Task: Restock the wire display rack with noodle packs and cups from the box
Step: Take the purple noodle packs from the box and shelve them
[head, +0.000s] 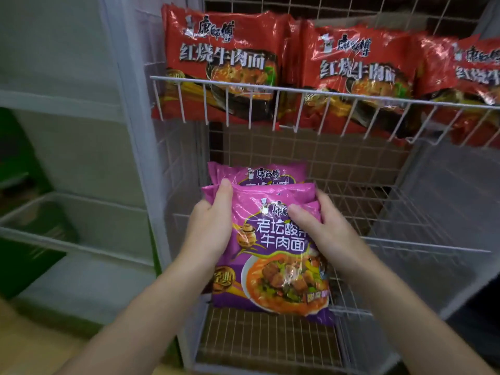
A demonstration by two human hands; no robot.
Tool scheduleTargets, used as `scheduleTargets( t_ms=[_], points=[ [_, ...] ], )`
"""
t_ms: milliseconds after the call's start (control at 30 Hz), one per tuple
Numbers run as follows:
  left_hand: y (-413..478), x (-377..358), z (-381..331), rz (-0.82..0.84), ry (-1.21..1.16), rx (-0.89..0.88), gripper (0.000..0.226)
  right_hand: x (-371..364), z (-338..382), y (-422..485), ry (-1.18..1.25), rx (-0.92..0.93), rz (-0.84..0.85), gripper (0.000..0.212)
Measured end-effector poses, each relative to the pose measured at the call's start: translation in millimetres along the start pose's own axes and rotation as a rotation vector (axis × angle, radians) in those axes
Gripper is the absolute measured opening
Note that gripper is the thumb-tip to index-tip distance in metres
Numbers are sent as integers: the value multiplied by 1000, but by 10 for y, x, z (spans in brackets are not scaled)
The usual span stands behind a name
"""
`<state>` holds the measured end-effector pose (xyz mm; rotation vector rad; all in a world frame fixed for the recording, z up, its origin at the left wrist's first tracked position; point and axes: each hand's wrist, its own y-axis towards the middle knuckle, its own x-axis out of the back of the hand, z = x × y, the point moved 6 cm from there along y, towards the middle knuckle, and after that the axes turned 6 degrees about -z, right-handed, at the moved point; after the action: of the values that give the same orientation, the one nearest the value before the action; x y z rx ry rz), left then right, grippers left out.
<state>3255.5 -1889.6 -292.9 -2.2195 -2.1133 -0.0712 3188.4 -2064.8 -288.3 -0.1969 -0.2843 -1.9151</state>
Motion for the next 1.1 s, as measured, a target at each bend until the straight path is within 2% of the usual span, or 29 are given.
scheduleTargets(
  t_ms=[67,200,267,367,500,667,800,933,967,1067,1100],
  points=[
    [68,-6,37,39,-31,-33,56,-18,-73,106,-9,52,-42,55],
    [171,-22,75,191,-30,-68,62,-77,-134,236,-1,94,-87,26],
    [214,-39,63,215,-37,-57,62,-86,-125,284,-22,94,-97,27],
    [212,-21,50,336,-57,-108,61,-103,-49,358,-57,54,-71,37],
    [268,64,-49,431,-9,-131,70,-122,68,475,-102,-58,-29,44],
    [627,84,-211,324,-92,-81,60,-131,181,871,-44,-79,-47,51],
    [918,-99,-114,323,-107,22,45,-198,37,1219,-13,-120,-24,56],
    [1183,-280,-85,329,-51,56,23,-187,-37,1524,-24,29,-133,64],
    [1276,-297,-97,312,-34,46,28,-191,-36,1579,-20,68,-160,64],
    [1562,-312,-54,227,85,-7,57,-255,-13,1661,-74,175,-196,32],
    [1646,-313,-15,215,120,-19,57,-288,-33,1682,-107,180,-160,31]
  ],
)
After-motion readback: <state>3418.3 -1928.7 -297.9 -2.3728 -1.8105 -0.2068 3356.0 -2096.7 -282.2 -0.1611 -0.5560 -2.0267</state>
